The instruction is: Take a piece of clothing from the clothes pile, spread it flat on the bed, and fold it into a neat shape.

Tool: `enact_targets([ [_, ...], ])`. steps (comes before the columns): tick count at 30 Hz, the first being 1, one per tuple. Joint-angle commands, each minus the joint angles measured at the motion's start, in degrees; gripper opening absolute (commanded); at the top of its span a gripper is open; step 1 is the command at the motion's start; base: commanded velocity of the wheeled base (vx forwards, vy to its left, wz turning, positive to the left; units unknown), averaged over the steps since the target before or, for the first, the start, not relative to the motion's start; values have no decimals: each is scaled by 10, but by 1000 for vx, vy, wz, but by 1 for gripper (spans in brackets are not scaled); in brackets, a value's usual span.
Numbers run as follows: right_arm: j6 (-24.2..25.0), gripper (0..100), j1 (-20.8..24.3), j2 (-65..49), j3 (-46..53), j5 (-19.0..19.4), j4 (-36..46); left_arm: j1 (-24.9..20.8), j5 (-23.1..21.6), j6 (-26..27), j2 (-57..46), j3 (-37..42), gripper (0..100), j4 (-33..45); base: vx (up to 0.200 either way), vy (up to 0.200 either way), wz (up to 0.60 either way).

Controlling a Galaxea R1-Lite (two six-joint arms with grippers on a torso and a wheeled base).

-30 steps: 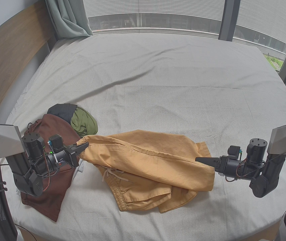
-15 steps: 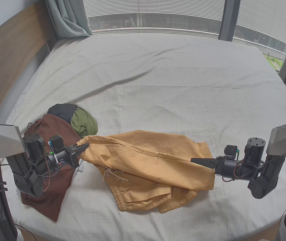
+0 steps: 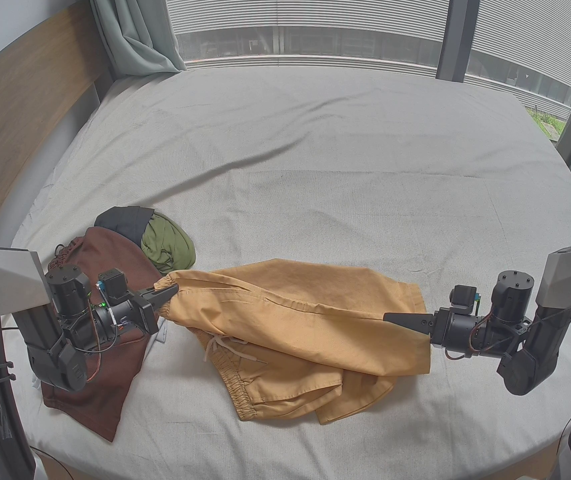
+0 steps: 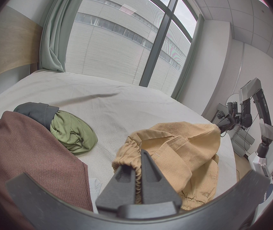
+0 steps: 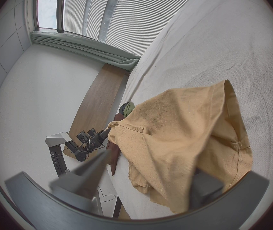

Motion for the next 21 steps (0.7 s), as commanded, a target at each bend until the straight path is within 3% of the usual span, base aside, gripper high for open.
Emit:
enact_targets([
  [1,-1,0,0,2,-1,0,-1,0,0,0,1,0,0,-1,0,0,0],
  [21,-3,0,1,-27,10,-14,-1,1,0,-2,-14,-4,0,-1,0,0,0],
])
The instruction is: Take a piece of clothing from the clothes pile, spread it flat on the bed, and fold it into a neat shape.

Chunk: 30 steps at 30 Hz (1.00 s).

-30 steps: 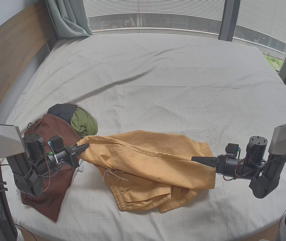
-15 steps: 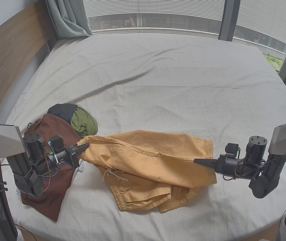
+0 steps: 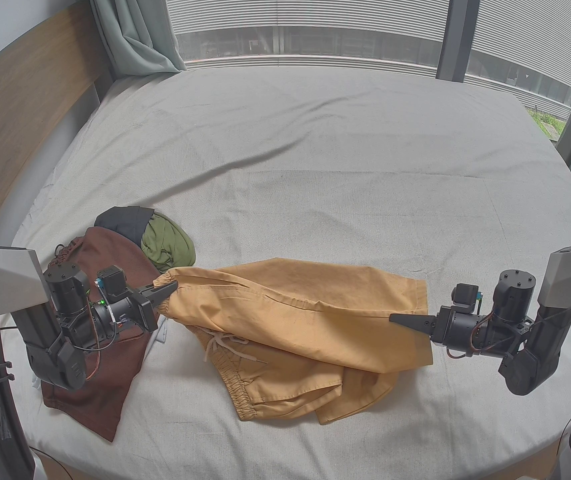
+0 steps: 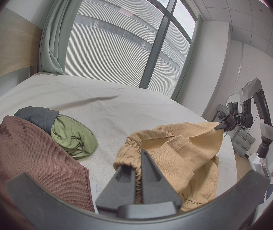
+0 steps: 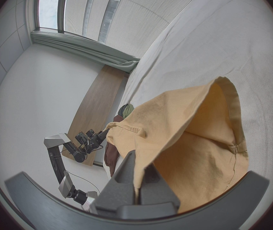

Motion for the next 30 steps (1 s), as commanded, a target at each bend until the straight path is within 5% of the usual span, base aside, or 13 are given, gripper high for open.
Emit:
enact_targets([
  [1,0,0,2,-30,10,0,0,-1,0,-1,-10,-1,0,-1,0,0,0],
  [30,2,0,9,-166,33,-1,2,3,1,-46,-116,-29,0,-1,0,0,0],
])
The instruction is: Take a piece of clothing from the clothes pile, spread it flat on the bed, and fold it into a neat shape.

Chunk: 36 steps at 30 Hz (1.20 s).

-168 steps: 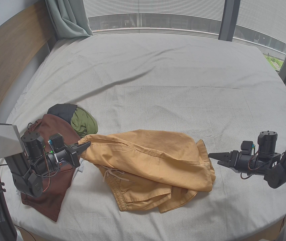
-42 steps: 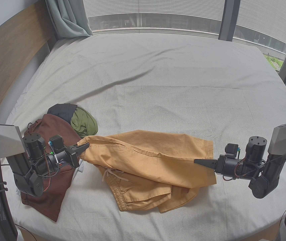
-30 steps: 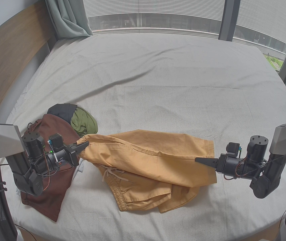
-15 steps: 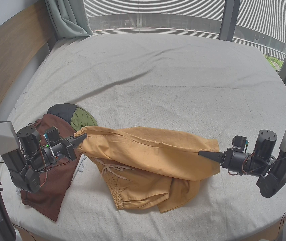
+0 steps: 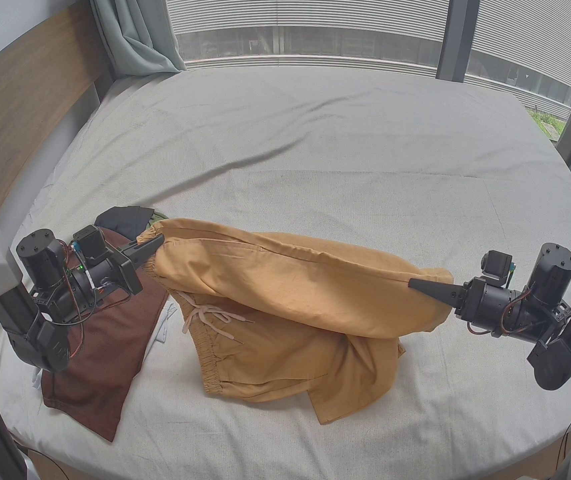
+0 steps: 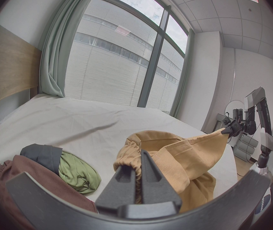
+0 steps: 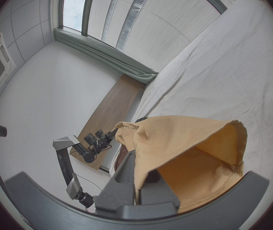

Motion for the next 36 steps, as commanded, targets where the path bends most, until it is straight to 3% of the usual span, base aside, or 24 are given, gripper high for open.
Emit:
enact_targets([
  [1,0,0,1,-15,0,0,0,-3,0,0,-22,-1,0,-1,0,0,0],
  [36,5,0,-3,-84,-9,-12,0,-11,0,-25,-80,-11,0,-1,0,0,0],
])
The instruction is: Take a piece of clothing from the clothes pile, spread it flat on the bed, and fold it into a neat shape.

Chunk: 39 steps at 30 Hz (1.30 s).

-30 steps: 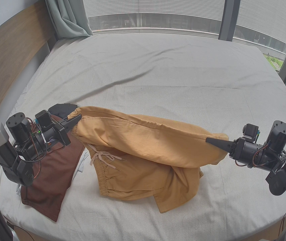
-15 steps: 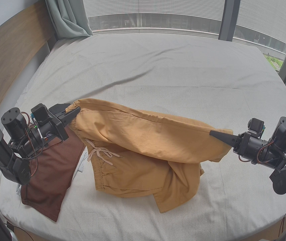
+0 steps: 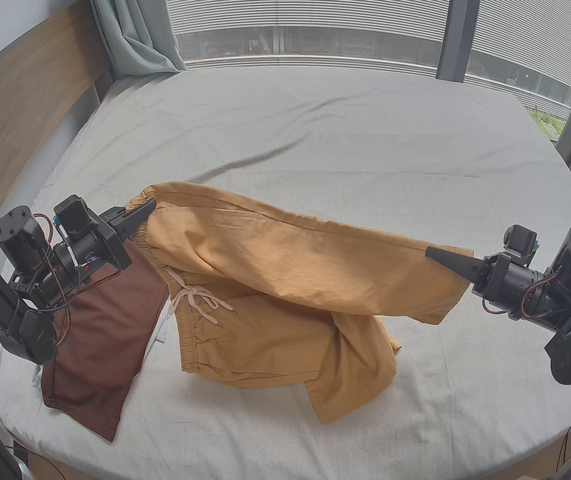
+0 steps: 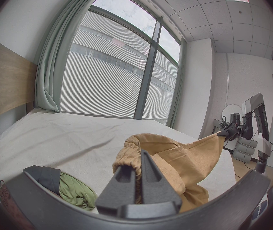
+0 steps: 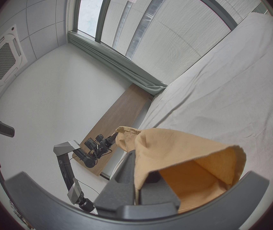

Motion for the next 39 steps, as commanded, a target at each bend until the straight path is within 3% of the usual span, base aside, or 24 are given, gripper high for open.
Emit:
enact_targets([
  [1,1,0,-2,-4,-2,0,0,2,0,0,2,-2,0,-1,0,0,0],
  [6,1,0,-2,-4,-9,-15,0,5,0,0,1,-9,0,-1,0,0,0],
  [39,8,0,-50,-2,-44,-16,-1,19,-2,-3,6,-7,0,-1,0,0,0],
])
